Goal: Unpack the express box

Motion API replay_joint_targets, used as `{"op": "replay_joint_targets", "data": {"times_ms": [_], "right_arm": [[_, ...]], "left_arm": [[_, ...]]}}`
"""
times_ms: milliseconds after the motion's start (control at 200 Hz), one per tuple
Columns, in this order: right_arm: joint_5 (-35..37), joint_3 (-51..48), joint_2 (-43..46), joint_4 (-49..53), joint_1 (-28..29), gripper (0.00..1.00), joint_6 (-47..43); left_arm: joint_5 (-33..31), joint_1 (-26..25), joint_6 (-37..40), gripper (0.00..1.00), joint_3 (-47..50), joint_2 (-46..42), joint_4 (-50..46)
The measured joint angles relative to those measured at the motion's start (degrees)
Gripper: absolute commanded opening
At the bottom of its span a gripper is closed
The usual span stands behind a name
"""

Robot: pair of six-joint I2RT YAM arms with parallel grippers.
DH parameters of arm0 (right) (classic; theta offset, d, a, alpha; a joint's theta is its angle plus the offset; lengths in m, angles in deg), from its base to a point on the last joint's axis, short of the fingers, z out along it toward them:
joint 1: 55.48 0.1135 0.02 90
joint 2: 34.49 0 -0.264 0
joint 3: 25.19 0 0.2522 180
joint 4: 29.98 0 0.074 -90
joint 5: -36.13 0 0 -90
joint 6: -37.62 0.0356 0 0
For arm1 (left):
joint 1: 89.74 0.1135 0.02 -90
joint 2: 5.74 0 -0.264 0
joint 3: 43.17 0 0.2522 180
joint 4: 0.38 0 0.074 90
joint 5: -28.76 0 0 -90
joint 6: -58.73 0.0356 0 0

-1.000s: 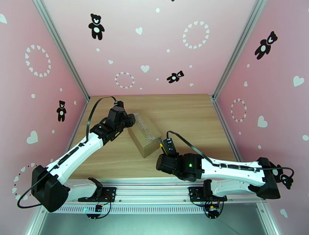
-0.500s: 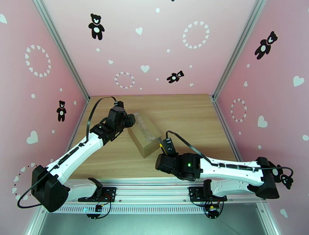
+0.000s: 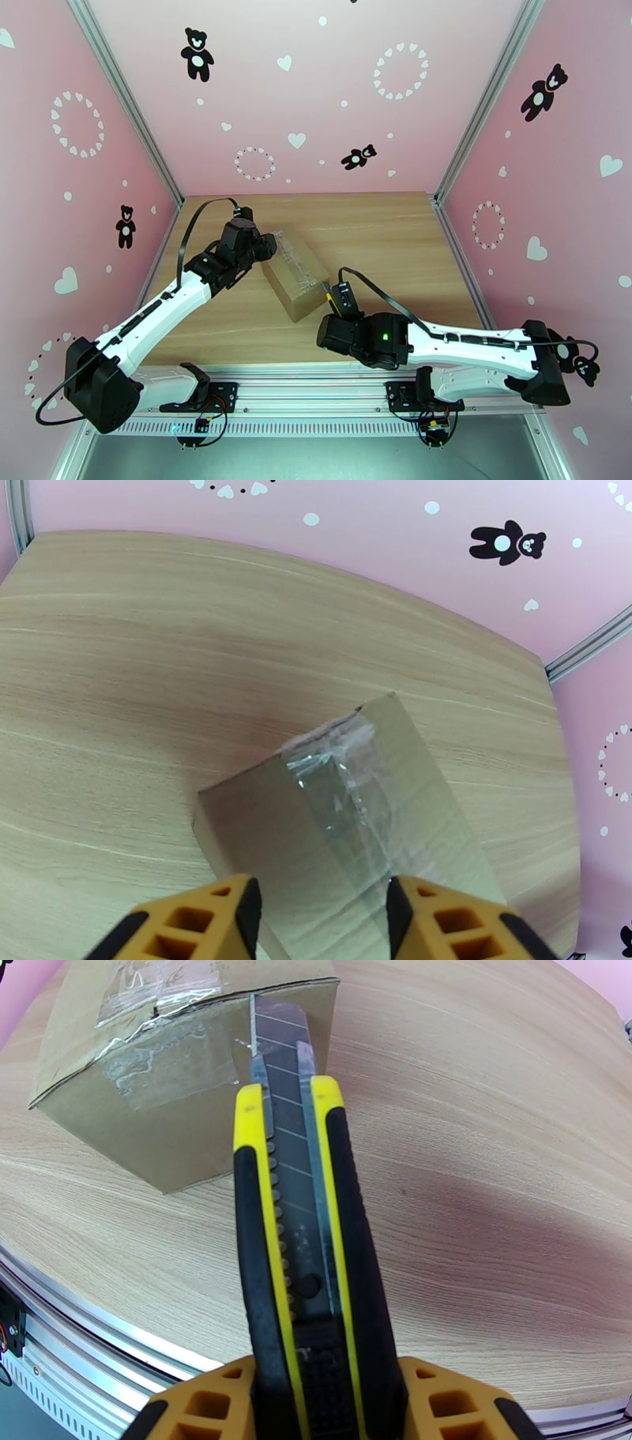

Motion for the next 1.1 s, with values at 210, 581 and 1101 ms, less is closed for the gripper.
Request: {"op": "replay_joint_targets", "data": {"times_ms": [210,581,1101], "right_arm": [[0.0,0.0,0.0,0.0,0.2,0.00,0.0],[0.2,0.0,0.0,0.0,0.5,0.00,0.0],[0.5,0.0,0.0,0.0,1.4,0.00,0.0]], "left_arm": [[0.0,0.0,0.0,0.50,0.0,0.0,0.0],[0.0,0.0,0.0,0.50,0.0,0.0,0.0],[0.0,0.0,0.0,0.50,0.0,0.0,0.0]]}}
